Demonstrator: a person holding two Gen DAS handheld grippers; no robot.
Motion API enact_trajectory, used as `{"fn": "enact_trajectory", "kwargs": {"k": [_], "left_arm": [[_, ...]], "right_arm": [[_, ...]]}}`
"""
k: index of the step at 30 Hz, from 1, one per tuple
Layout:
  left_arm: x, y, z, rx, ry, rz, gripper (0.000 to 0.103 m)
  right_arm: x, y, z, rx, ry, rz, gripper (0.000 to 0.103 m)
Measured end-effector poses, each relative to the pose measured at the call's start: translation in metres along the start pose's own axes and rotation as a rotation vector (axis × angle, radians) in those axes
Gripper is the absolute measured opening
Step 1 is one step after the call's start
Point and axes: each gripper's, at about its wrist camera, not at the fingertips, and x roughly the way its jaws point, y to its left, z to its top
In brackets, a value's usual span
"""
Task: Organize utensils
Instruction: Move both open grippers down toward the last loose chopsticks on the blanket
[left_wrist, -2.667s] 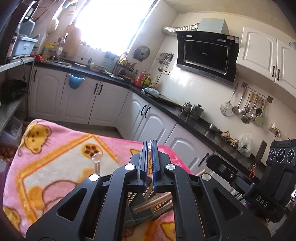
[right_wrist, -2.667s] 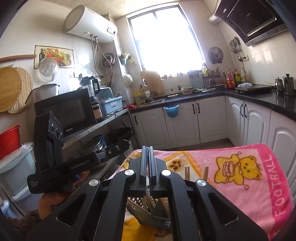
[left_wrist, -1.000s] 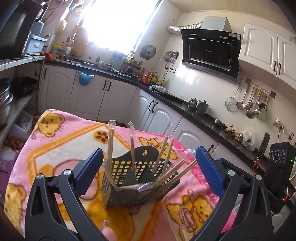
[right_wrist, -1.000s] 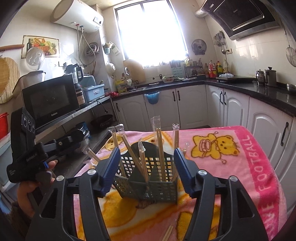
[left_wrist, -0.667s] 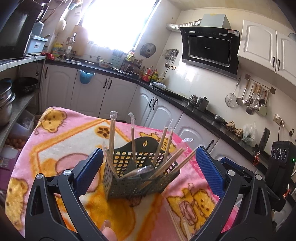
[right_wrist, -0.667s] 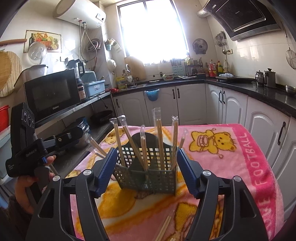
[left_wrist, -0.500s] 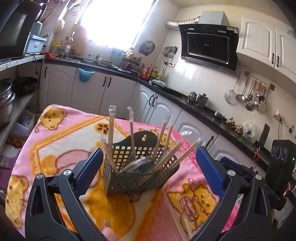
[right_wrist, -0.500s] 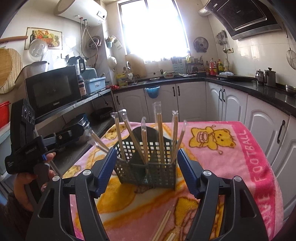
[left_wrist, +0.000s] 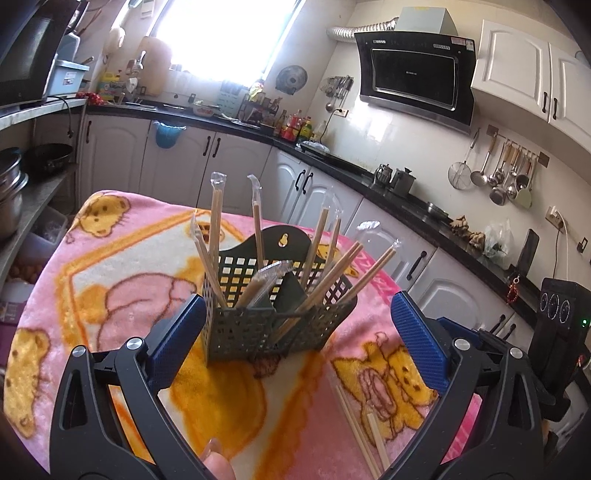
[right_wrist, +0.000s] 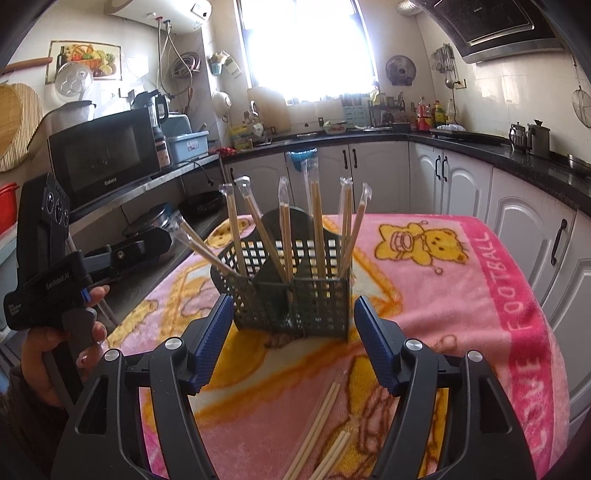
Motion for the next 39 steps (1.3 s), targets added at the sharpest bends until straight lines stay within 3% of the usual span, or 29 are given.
{"fn": "enact_trajectory", "kwargs": {"k": [17,26,39], "left_arm": [[0.027,-0.013,-0.034,0.006,0.12,-0.023,0.092],[0.065,-0.013,-0.058,-0.012,0.241,-0.024,0.092],[0.121,-0.011,-0.084,-0.06,0.406,-0.065,0.059]], "right_arm": [[0.006,-0.021,-0.041,0.048,0.119,-0.031,0.065],[0.02,-0.033,-0.069,0.079,0.213,-0.048,0.06],[0.057,-0.05,-0.092,0.111,0.316,-0.063,0.045]]}}
